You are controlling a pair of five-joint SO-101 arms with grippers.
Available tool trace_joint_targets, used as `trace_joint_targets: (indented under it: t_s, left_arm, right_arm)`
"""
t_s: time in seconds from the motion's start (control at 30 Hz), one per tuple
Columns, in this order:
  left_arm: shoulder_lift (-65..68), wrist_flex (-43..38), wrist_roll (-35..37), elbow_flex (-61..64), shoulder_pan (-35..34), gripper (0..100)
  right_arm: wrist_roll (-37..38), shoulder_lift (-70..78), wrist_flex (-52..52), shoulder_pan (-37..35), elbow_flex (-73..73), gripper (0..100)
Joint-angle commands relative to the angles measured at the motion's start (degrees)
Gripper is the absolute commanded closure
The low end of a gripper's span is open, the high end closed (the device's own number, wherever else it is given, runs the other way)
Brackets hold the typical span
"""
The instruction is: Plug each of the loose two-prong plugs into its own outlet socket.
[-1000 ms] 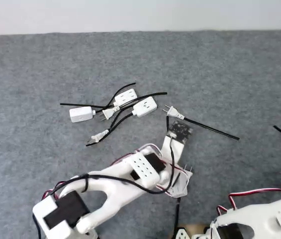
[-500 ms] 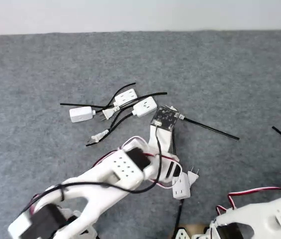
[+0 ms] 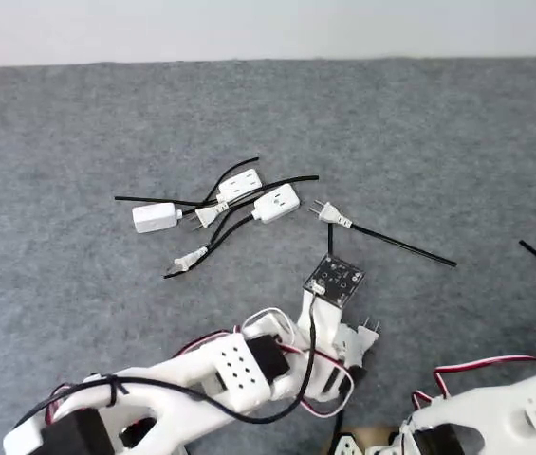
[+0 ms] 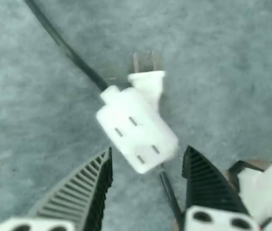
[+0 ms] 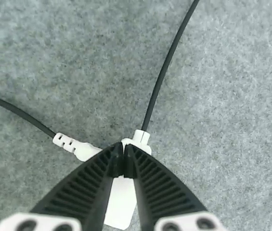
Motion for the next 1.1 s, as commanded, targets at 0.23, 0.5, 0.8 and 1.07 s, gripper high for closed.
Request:
trace_joint_targets:
  t_s: [0.23, 0.5, 0.8, 1.07]
  left_arm:
    - [6.95, -8.18, 5.54, -3.91, -2.29, 77]
    - [17.41, -0.7, 8.26, -13.93, -3.16, 77]
    - [18.46, 2.11, 8.26, -14.2, 3.6, 78]
    - [18.29, 3.6, 4.66, -13.67, 5.45, 91]
  right_arm:
    - [0.79, 0.48, -0.13, -0.92, -0.35, 98.7]
    - [0.79, 0.48, -0.22, -0.92, -0.35, 98.7]
    - [0.79, 0.48, -0.31, -1.01, -0.35, 98.7]
    - [0.79, 0.48, -0.31, -0.92, -0.35, 98.7]
